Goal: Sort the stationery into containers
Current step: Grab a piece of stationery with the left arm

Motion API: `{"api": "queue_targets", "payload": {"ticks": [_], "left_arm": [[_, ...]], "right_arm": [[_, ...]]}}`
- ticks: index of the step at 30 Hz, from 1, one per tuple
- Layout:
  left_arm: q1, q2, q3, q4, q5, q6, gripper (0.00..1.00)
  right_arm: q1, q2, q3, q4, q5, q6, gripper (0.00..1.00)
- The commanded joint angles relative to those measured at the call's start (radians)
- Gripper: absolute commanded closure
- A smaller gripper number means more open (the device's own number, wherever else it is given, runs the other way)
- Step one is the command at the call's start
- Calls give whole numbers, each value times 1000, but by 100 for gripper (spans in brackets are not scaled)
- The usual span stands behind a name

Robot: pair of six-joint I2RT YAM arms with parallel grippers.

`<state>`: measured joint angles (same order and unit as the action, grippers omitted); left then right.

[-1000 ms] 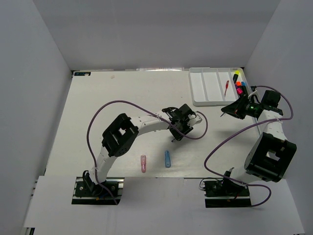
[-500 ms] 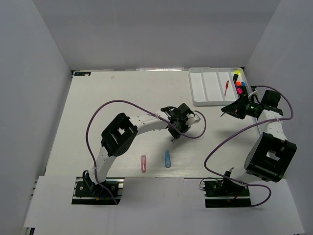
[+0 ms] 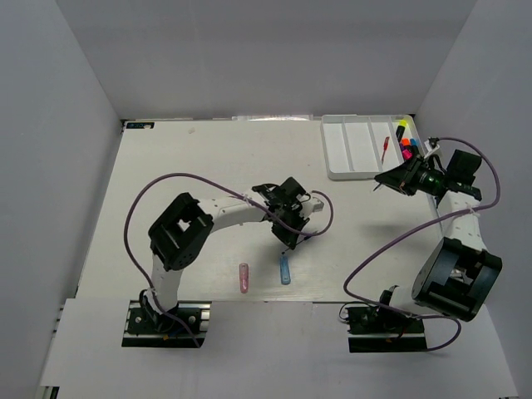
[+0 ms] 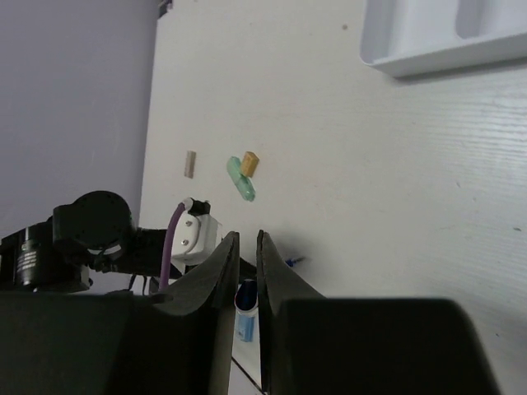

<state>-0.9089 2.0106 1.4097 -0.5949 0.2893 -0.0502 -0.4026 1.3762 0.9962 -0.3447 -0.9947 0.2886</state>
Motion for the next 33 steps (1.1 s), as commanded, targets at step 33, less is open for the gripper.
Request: {"api": "queue_targets", "payload": {"ticks": [33], "left_arm": [[146, -354, -230, 466, 663, -427, 100]], "right_arm": [[360, 3, -314, 891, -139, 808, 100]]}}
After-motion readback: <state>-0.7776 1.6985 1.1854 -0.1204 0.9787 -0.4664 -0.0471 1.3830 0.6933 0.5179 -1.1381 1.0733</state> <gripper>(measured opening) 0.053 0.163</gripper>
